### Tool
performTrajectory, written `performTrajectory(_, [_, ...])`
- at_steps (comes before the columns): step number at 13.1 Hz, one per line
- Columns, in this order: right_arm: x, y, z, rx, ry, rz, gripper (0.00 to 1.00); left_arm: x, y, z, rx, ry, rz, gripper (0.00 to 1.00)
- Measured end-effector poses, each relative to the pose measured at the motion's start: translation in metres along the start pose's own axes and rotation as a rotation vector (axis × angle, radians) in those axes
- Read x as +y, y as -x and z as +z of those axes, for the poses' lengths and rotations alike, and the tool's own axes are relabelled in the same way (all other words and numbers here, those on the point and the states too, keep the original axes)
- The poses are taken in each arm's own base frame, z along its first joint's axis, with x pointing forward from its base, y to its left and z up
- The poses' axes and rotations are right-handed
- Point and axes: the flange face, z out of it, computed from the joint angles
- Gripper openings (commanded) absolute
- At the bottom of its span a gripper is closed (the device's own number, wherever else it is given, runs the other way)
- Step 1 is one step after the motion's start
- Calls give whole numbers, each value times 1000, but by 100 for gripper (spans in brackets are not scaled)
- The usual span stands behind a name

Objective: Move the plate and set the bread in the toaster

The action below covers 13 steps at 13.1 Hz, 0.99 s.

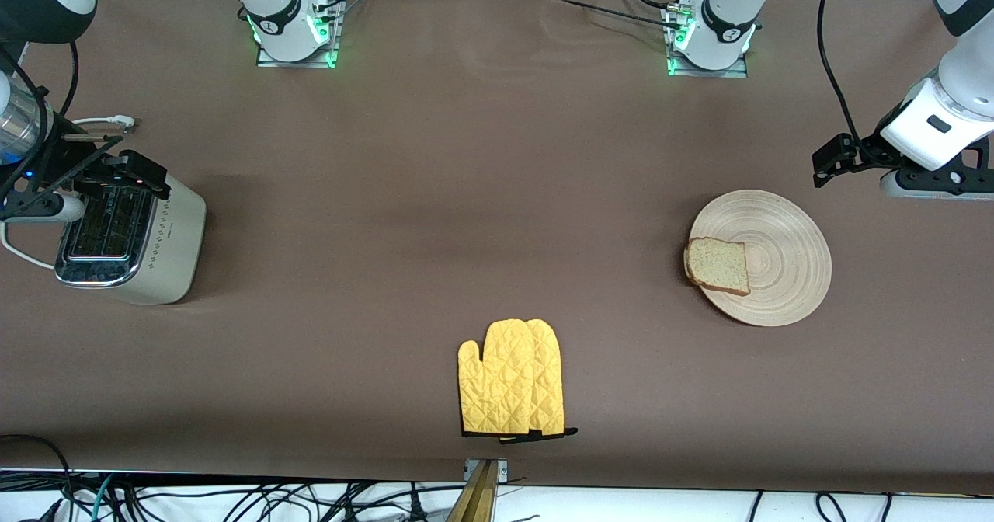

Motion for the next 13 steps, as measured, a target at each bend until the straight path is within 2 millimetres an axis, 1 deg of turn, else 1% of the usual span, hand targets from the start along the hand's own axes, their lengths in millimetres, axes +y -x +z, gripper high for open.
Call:
performTrajectory(10, [-1, 0, 0, 0, 0, -2, 100, -2, 1, 5, -25, 1, -6, 100])
performTrajectory(13, [-1, 0, 0, 0, 0, -2, 100, -3, 2, 6, -37, 37, -21, 100])
